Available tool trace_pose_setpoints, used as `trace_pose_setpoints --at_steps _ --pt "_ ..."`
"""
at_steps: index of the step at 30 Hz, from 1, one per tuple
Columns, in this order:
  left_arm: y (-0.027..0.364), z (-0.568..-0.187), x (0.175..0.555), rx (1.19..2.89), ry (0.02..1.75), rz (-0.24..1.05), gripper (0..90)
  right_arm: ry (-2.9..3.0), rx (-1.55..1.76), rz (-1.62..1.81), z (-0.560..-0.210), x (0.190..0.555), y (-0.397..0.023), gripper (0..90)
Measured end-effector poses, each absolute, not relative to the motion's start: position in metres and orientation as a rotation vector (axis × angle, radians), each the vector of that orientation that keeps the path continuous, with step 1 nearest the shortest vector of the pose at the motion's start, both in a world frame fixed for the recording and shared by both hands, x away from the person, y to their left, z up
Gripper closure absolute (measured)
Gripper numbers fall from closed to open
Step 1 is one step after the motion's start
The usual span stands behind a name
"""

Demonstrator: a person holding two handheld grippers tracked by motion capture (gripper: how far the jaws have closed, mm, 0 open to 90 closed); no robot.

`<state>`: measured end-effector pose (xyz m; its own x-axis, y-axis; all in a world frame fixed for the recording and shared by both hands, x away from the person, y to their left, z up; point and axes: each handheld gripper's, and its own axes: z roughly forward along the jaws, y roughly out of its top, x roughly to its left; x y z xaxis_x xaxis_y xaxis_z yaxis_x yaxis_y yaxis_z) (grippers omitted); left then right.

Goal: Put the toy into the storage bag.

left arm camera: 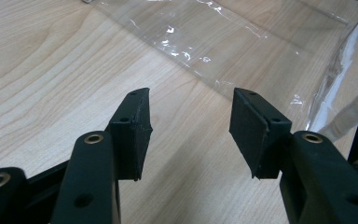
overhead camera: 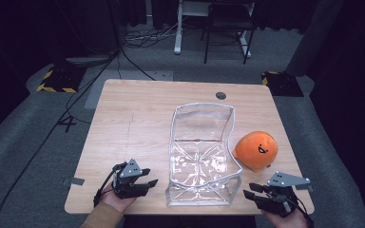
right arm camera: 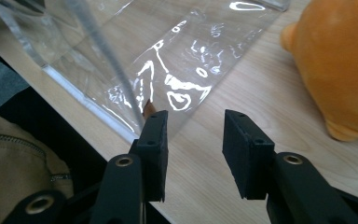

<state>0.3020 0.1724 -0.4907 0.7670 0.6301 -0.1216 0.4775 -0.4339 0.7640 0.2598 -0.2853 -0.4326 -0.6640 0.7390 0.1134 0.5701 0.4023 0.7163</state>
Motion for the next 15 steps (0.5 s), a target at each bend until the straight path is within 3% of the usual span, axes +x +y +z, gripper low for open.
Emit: trace_pose_setpoints --at_steps 15 --pt "0.2 -0.498 0.309 2.091 0.934 0.283 48.4 2.333 1.218 1.1 -0.412 0.285 -0.309 59.9"
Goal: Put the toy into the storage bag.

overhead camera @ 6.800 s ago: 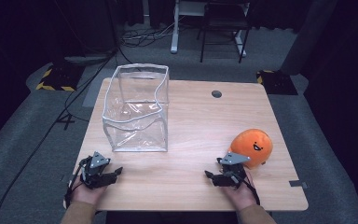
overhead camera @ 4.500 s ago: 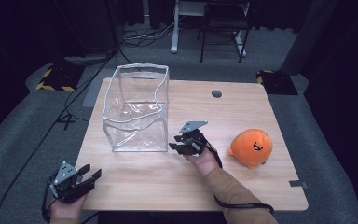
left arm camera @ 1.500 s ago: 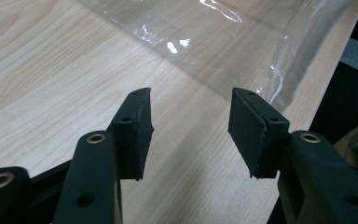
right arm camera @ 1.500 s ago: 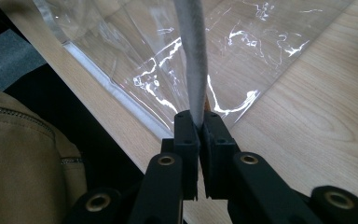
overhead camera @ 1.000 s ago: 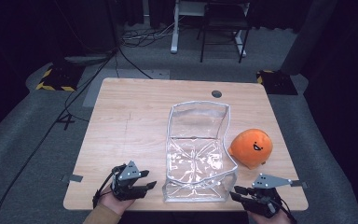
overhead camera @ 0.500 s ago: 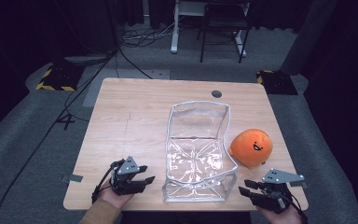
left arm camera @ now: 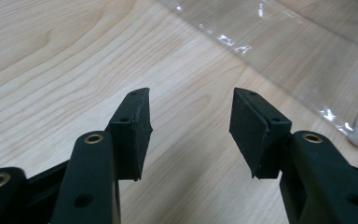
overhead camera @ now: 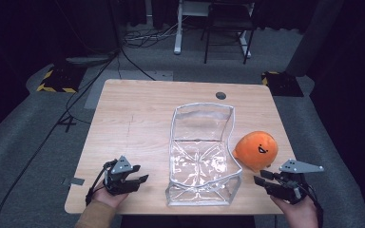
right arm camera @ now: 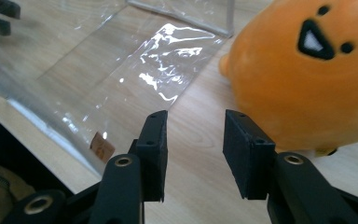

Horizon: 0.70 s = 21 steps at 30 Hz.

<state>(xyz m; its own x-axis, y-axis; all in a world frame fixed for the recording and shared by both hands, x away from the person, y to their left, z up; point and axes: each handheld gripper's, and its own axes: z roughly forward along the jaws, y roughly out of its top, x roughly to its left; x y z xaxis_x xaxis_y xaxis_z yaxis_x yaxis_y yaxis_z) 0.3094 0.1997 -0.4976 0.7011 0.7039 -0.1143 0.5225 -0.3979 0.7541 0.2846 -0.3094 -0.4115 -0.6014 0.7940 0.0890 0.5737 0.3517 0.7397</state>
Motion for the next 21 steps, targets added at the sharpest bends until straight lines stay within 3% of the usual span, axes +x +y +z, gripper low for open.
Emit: trace_pose_setpoints --at_steps 21 --pt "0.232 -0.512 0.302 2.117 1.054 0.305 47.9 2.258 1.287 1.051 -0.381 0.335 -0.341 60.4"
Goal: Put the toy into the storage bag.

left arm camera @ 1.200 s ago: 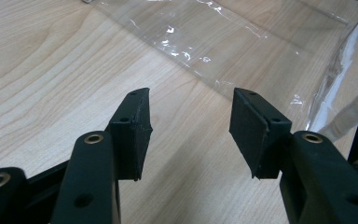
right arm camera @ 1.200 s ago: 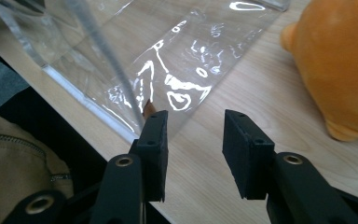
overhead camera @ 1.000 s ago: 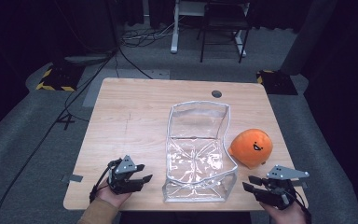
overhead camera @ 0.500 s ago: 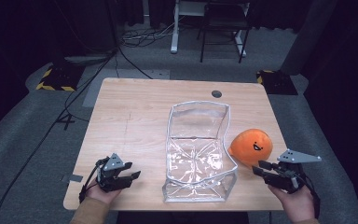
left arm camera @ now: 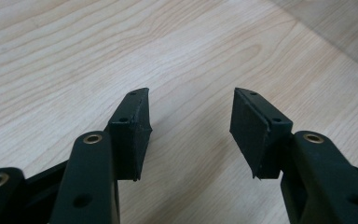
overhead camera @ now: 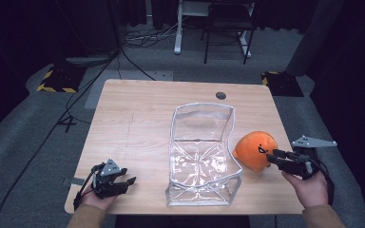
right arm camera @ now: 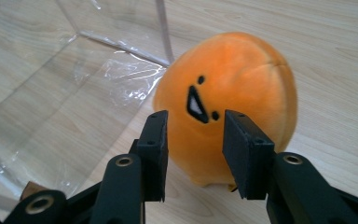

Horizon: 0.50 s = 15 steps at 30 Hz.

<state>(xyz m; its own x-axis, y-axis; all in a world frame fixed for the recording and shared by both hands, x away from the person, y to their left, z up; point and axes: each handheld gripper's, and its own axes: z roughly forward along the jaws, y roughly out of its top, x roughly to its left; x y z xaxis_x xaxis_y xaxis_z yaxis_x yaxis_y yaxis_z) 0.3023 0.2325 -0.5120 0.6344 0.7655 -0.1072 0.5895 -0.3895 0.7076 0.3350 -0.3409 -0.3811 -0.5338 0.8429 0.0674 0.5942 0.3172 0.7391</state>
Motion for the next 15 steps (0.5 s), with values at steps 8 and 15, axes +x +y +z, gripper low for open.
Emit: trace_pose_setpoints --at_steps 8,15 --pt "0.24 -0.514 0.302 2.105 1.067 0.318 47.8 2.209 1.338 1.021 -0.376 0.358 -0.354 59.3" --pt "0.241 -0.515 0.302 2.1 1.07 0.321 47.0 2.184 1.398 1.01 -0.376 0.378 -0.362 54.2"
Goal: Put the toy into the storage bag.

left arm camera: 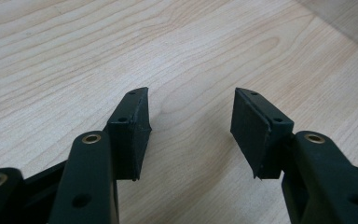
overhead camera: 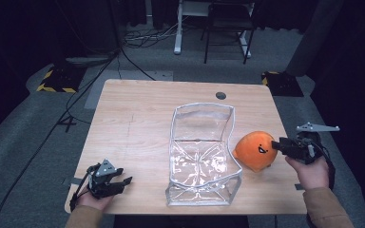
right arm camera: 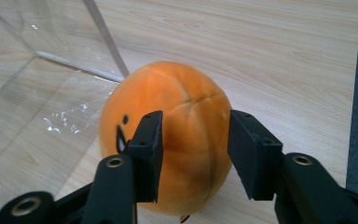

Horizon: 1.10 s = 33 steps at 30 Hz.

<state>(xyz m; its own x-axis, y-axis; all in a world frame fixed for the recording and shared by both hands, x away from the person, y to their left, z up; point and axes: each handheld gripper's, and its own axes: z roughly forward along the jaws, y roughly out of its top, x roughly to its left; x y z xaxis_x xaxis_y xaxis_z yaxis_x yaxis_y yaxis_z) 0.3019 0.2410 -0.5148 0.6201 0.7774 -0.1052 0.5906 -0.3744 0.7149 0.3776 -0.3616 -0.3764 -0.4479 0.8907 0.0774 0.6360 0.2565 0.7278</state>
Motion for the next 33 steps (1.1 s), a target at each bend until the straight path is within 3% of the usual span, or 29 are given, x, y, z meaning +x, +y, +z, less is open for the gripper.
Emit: trace_pose_setpoints --at_steps 8,11,13,17,20,33 --pt "0.239 -0.515 0.303 2.099 1.068 0.32 46.0 2.227 1.436 1.0 -0.384 0.399 -0.358 37.1" --pt "0.239 -0.515 0.304 2.098 1.064 0.323 45.7 2.266 1.451 1.012 -0.389 0.406 -0.352 35.6" --pt "0.239 -0.515 0.304 2.096 1.065 0.321 45.6 2.298 1.44 1.014 -0.39 0.408 -0.347 41.9" --pt "0.238 -0.515 0.304 2.096 1.065 0.324 45.5 2.352 1.383 0.98 -0.386 0.406 -0.335 64.1" --pt "0.238 -0.515 0.303 2.096 1.065 0.325 45.4 2.361 1.353 0.961 -0.381 0.404 -0.328 72.8" --pt "0.238 -0.516 0.303 2.098 1.056 0.329 44.8 2.354 1.219 0.917 -0.339 0.391 -0.313 78.2"
